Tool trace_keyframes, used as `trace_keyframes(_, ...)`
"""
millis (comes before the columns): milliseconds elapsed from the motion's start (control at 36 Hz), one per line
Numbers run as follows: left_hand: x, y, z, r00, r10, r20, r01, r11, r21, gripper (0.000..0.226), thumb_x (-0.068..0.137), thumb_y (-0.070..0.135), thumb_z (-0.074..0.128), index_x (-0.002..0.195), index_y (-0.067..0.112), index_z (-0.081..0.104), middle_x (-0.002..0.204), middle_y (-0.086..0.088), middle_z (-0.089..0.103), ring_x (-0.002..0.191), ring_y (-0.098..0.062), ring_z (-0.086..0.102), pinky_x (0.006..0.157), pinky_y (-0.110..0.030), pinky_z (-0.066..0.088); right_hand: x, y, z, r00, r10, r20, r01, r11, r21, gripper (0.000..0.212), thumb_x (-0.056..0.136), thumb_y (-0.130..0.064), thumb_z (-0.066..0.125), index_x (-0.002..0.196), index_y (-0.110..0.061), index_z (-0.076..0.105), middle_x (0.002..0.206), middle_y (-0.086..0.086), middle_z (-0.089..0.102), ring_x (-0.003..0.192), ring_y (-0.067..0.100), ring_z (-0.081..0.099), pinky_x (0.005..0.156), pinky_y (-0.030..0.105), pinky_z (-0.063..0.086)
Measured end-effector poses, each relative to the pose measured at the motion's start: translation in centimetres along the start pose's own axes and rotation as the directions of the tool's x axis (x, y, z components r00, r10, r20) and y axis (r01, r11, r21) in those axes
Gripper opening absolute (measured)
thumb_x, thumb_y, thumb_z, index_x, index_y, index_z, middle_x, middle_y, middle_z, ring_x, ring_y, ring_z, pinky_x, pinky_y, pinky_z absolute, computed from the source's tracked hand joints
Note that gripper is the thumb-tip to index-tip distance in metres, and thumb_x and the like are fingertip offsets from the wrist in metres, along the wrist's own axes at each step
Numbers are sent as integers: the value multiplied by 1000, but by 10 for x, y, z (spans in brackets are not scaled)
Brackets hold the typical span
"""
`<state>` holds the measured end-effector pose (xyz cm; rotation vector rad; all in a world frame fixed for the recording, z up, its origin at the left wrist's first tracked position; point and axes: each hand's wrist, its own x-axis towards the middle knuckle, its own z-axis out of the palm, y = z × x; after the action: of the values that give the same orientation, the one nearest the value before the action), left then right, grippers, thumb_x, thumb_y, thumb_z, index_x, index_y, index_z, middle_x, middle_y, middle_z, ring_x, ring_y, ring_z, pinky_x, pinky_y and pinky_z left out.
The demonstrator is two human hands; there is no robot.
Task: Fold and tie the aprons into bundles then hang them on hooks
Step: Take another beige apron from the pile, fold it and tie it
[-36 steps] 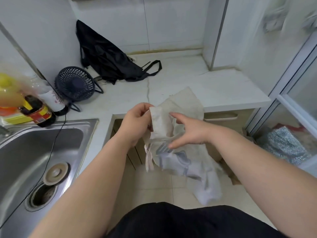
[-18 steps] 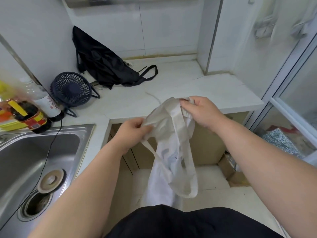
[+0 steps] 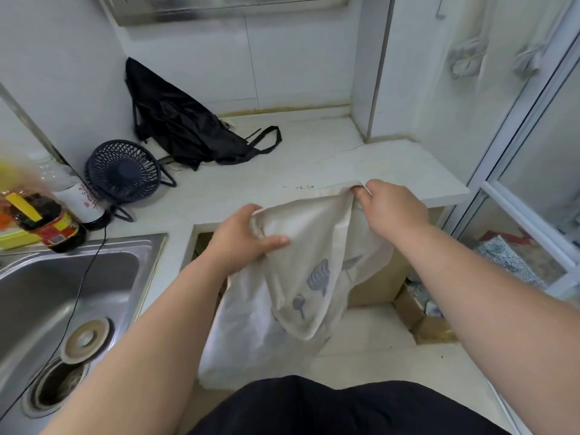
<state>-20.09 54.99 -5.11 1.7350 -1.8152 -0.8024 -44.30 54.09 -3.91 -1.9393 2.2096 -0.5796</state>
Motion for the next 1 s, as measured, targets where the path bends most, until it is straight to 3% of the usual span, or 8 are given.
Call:
trace_keyframes(83, -5, -8, 1, 997, -45, 65, 33, 984, 178, 46, 79, 23, 75, 118, 21, 51, 108, 9, 56, 96, -14, 54, 74, -22, 40, -1, 4, 0, 998, -45, 35, 44, 998, 34, 38, 100, -42, 35, 77, -13, 43, 79, 7, 51, 81, 29, 50, 64, 35, 38)
trace_keyframes(139, -4, -13, 3, 994, -76, -80, 92, 972, 217, 38, 84, 14, 66, 121, 13, 58, 105, -1, 62, 99, -25, 58, 71, -22, 38, -1, 5, -1, 983, -123, 137, 116, 992, 53, 30, 99, -33, 43, 80, -10, 48, 79, 9, 50, 83, 29, 50, 65, 34, 36)
trace_keyframes(250, 2, -17, 1, 900, -11, -435, 99, 979, 179, 10, 87, 13, 54, 78, 11, 55, 73, -8, 57, 72, -30, 54, 47, -26, 29, -2, 0, -2, 955, -152, 257, 171, 984, -55, 28, 98, -23, 46, 72, -11, 43, 75, 5, 47, 85, 29, 49, 62, 32, 30)
trace_keyframes(444, -5, 1, -4, 670, 241, -702, -185, 970, 157, 6, 89, 8, 58, 85, 5, 60, 83, -8, 50, 76, -21, 41, 63, -20, 21, -2, -13, -19, 941, -156, -300, 190, 978, 86, 21, 99, -19, 36, 107, -7, 52, 93, 14, 59, 85, 34, 53, 64, 37, 39)
trace_keyframes(556, -2, -29, 10, 964, -137, -227, 217, 899, 380, 26, 96, 26, 50, 105, 6, 64, 88, -8, 60, 80, -28, 57, 67, -32, 44, -9, 1, 14, 982, -55, 182, 74, 992, -99, 16, 97, -16, 38, 105, -11, 51, 101, 15, 59, 91, 33, 55, 71, 34, 42)
trace_keyframes(611, -3, -34, 16, 968, -192, -159, 245, 847, 472, 24, 96, 24, 45, 94, 9, 63, 77, -4, 57, 71, -24, 54, 58, -31, 43, -14, 3, 28, 971, -10, 239, 47, 988, -148, 9, 96, -13, 37, 100, -13, 45, 95, 14, 58, 86, 32, 55, 65, 33, 41)
trace_keyframes(722, -3, -30, 12, 925, -21, -381, 184, 899, 398, 24, 98, 23, 40, 80, 10, 49, 69, -5, 49, 62, -23, 45, 47, -28, 27, -9, -7, 18, 997, -54, 56, 58, 996, -65, 5, 100, -14, 31, 96, -13, 33, 71, 6, 41, 74, 29, 46, 55, 32, 30)
trace_keyframes(1000, 16, -12, -10, 963, -75, -258, 197, 848, 491, 31, 101, 23, 31, 74, 13, 43, 73, -7, 52, 62, -22, 48, 48, -28, 32, 3, -22, 5, 997, 49, 54, -57, 984, 166, 13, 98, -14, 33, 89, -9, 42, 94, 13, 51, 84, 30, 48, 67, 32, 35)
